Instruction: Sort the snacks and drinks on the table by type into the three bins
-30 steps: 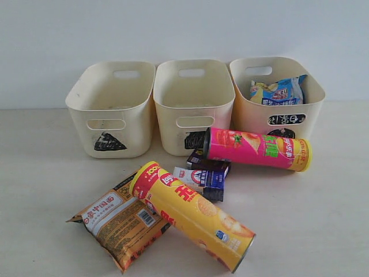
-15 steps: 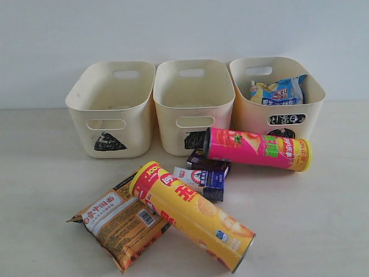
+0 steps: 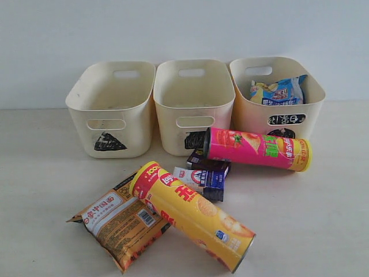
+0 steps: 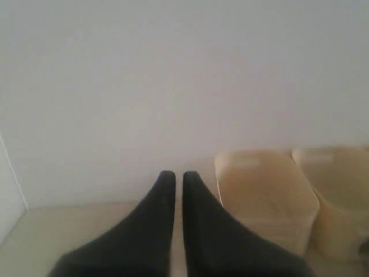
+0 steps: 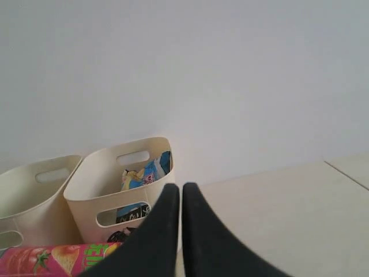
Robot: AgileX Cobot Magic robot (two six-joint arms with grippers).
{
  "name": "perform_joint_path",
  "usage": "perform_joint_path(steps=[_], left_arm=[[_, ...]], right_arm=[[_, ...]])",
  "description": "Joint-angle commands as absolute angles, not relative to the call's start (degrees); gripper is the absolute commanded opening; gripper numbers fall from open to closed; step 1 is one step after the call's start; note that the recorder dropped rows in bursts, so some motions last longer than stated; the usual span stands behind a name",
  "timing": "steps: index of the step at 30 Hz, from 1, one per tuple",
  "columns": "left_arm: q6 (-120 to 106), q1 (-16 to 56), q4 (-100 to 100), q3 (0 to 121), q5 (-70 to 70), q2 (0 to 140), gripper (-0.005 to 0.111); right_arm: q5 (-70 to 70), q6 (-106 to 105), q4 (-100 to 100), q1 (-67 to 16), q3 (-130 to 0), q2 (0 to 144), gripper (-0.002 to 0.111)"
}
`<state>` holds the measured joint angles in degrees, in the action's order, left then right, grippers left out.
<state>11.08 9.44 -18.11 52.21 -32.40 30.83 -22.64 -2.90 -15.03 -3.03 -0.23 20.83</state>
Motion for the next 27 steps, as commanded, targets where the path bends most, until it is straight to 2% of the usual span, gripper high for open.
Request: perform_joint_path(steps=[1, 12, 24, 27], left_arm=[[-0.8, 12.9, -7.3, 58.4, -46.8, 38.2, 0.004], [-5.6, 16.9, 9.6, 63.0, -64.0, 53.9, 0.004], [-12.7, 16.9, 24.1, 63.0, -62.8, 70.1, 0.004], [-12.7, 16.9, 26.8, 63.0, -62.5, 73.8, 0.011]], right_arm=[[-22.5, -2.7, -14.9, -3.2, 0.0, 20.7, 0.0], [-22.5, -2.5, -14.9, -3.2, 0.0, 20.7, 0.0], [-22.5, -2.4, -14.9, -3.2, 0.0, 20.7, 0.0], [-22.4, -2.4, -14.9, -3.2, 0.0, 20.7, 0.0]])
